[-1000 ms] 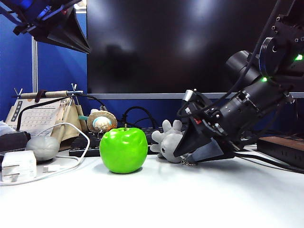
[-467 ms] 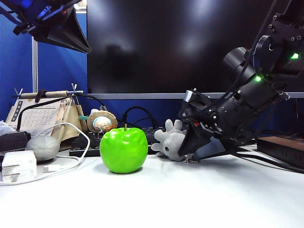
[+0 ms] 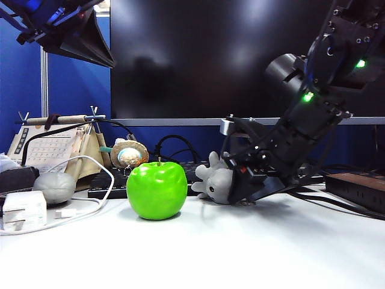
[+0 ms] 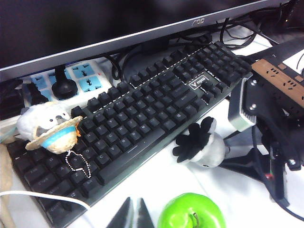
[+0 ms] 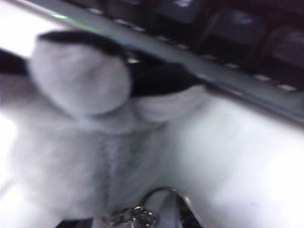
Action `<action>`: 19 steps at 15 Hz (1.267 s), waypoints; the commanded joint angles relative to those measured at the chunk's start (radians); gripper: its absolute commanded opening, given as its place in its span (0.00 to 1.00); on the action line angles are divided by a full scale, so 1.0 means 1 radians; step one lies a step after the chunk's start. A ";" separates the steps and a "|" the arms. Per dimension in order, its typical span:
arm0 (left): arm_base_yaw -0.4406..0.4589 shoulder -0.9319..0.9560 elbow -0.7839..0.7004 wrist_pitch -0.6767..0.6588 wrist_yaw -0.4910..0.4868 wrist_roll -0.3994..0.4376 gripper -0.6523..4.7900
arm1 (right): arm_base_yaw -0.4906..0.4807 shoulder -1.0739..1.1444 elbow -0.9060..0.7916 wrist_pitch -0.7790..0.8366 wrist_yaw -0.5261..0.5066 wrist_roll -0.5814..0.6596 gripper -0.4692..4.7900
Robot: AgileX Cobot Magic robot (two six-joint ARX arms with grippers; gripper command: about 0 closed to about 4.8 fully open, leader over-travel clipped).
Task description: Place the tilting octopus upright.
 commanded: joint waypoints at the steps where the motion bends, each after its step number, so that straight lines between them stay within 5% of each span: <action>1: -0.001 -0.002 0.003 0.011 0.004 0.001 0.16 | -0.006 0.018 -0.014 -0.102 0.060 0.005 0.51; 4: -0.001 -0.002 0.003 0.012 0.004 0.001 0.16 | -0.006 0.018 -0.014 -0.140 0.059 0.005 0.46; 7: -0.001 -0.002 0.003 0.012 0.004 0.001 0.16 | -0.006 0.018 -0.014 -0.193 0.059 0.005 0.24; 12: -0.001 -0.002 0.003 0.012 0.003 0.001 0.16 | -0.006 0.017 -0.014 -0.200 0.055 0.005 0.08; 19: -0.001 -0.002 0.003 0.012 0.002 0.001 0.16 | -0.006 -0.012 -0.014 -0.203 0.056 0.005 0.08</action>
